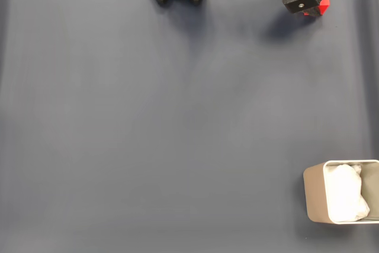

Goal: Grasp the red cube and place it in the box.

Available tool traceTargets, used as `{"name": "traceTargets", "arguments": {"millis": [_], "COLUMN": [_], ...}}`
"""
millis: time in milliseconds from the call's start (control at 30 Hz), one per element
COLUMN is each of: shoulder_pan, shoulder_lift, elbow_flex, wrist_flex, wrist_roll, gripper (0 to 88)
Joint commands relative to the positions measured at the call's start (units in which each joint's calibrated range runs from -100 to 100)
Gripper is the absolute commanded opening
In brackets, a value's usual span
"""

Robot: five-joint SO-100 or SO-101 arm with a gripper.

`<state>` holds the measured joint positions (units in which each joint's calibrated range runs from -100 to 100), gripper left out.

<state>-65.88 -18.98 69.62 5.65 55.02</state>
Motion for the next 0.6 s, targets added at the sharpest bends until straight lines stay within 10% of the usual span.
{"name": "traceTargets", "arguments": {"millis": [0,567], "shoulder_pan": [-0.18,-0.1], "shoulder_lift": [-0.96,-0.7], "elbow_flex": [-2.38,-2.92], "wrist_flex": [-0.57,0.01], "wrist_roll": [0.39,0.78], "gripper": [28.7,13.3]}}
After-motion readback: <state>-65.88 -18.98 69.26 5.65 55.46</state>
